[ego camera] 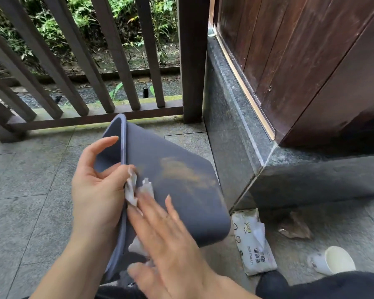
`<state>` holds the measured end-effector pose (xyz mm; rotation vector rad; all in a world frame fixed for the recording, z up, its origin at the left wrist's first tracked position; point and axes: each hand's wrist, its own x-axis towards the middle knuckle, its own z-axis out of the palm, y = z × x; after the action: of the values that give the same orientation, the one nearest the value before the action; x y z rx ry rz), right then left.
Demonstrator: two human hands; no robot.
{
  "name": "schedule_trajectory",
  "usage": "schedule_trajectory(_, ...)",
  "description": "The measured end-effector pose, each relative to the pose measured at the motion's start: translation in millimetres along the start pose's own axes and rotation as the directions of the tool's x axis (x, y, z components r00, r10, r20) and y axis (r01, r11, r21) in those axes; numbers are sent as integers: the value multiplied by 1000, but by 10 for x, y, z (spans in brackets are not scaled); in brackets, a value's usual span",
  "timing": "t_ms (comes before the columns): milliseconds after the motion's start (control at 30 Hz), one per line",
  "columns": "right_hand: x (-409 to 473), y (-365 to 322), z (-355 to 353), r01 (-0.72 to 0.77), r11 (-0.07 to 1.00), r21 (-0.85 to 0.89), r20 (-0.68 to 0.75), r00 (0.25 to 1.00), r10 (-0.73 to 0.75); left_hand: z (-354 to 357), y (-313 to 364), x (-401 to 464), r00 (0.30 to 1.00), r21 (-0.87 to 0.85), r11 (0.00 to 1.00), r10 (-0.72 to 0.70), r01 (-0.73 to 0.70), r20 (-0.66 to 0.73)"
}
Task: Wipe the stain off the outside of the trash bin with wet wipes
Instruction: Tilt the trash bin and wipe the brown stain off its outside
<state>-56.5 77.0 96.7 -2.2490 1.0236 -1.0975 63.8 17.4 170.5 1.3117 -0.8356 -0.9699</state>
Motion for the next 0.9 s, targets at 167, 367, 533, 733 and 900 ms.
schedule_trajectory(167, -144, 448, -175, -26, 988, -152, 5, 1000, 27, 78, 18, -33, 1000, 27, 1000, 9, -9, 6)
schedule_trajectory(367, -110, 1278, -293, -763, 636, 117, -78, 631, 772, 141, 67, -83, 998, 25, 1000, 18, -20, 68)
schedule_trajectory(533, 87, 915, -191, -675, 696, 244, -83, 701, 709, 148, 51, -138, 992, 100, 992, 59, -71, 114)
schedule_trajectory(733, 157, 41, -14, -183, 971, 153, -82, 977, 197, 133, 23, -129, 995, 116, 992, 43, -53, 85)
schedule_trajectory(900, 72, 538, -275, -275, 960, -54, -1, 961, 275, 161, 57, -157, 999, 149, 989, 8, -16, 53)
